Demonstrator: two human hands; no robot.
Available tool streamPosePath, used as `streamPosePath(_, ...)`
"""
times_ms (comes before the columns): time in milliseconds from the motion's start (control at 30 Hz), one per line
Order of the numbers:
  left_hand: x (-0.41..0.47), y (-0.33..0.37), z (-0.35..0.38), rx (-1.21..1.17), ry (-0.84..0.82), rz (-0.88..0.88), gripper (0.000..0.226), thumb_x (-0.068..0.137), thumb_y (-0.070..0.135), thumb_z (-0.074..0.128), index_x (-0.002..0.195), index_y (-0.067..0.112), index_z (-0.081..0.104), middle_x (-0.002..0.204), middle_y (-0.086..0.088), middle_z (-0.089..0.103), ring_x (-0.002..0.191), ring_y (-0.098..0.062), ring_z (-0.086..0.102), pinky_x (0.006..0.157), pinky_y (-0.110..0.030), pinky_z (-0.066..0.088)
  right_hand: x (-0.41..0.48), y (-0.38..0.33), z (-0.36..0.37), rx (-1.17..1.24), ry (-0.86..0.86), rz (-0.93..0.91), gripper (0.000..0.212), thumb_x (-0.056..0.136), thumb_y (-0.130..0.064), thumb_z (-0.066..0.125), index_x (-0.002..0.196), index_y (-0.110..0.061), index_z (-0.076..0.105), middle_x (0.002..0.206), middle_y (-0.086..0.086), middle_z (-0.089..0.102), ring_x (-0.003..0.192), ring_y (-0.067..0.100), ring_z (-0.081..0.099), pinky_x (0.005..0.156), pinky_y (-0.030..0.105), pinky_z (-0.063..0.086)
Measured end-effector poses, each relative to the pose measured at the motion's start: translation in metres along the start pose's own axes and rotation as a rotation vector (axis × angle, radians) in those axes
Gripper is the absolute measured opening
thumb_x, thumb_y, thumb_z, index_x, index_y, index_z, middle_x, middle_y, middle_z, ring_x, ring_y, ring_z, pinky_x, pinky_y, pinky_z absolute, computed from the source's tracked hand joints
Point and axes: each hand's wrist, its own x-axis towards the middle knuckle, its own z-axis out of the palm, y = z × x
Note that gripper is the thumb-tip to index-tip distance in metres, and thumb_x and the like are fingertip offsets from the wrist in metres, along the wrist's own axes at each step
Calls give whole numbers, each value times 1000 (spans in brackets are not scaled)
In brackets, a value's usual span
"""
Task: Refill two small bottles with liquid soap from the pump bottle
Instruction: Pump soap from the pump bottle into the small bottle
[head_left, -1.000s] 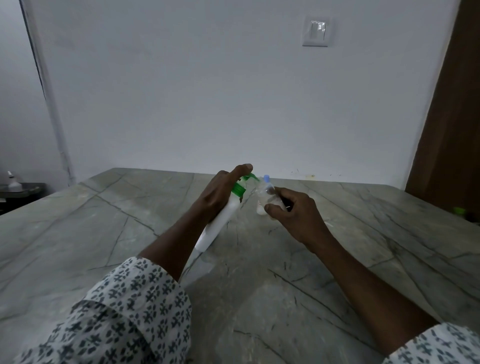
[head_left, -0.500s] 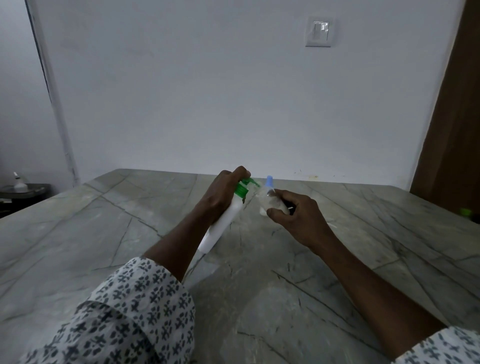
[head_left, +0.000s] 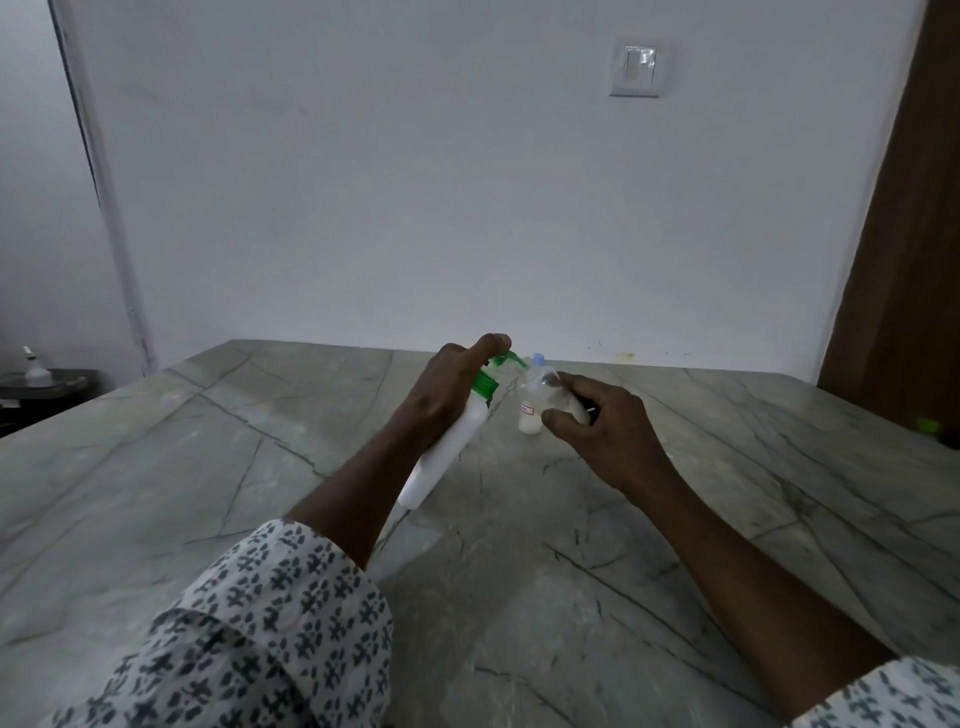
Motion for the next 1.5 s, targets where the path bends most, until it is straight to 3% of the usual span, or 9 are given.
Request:
streamPosePath(100,-2,2,-1,0,-39,-7,51,84,57,55,79,8,71,62,-12,64,56,-23,58,67,-35,47,0,0,-1,3,-7,6,45,81,-17,72,125,-19,65,112,-4,68,92,8,61,80,21,49)
streamPosePath(233,-2,3,-1,59,-43,-4,49,93,54,54,73,13,74,62,-10,66,55,-20,58,70,-34,47,1,2,-1,0,-15,17,44,82,-21,71,126,-21,64,111,-2,70,90,11,65,79,27,51)
streamPosePath(500,-8,8,-3,-51,-101,-11,47,97,45,49,62,23,70,60,-14,59,50,-20,53,58,-28,43,3,1,-1,21,-44,8,45,84,-26,72,127,-20,63,115,0,71,92,10,67,78,24,53)
streamPosePath(600,-9,9,-4,-75,-97,-27,41,98,35,48,67,12,62,57,-12,56,46,-19,51,52,-26,40,1,0,-1,8,-54,2,44,83,-27,72,126,-21,64,107,-5,71,88,11,67,77,27,53)
streamPosePath(700,-8,9,-5,-52,-99,-44,37,96,30,47,69,7,56,57,-12,56,45,-18,50,51,-25,39,0,2,1,-7,-64,-2,43,82,-27,73,125,-21,65,99,-8,69,82,6,65,73,20,51)
streamPosePath(967,-5,7,-4,-26,-115,-53,45,96,50,50,70,19,68,62,-13,62,52,-22,55,59,-28,45,2,5,-1,52,-52,22,44,82,-24,73,125,-20,65,106,-6,71,87,5,67,71,13,50)
streamPosePath(1067,-6,8,-3,-41,-117,-51,41,97,49,50,82,16,69,65,-14,62,53,-22,55,58,-28,44,1,5,-1,97,-65,32,42,82,-24,74,123,-18,67,107,-2,73,89,9,69,76,24,54)
streamPosePath(1267,-7,9,-2,-64,-106,-40,40,97,45,51,76,14,66,65,-16,59,55,-25,53,58,-29,43,4,7,-12,333,-142,114,26,81,-14,75,105,-23,72,104,3,75,95,23,72,89,39,57)
streamPosePath(1500,-3,6,-1,-45,-69,-34,38,96,35,52,66,12,60,56,-8,59,50,-21,52,55,-26,42,4,8,-18,341,-247,131,38,83,-5,71,119,-18,67,105,0,74,92,16,71,80,26,57)
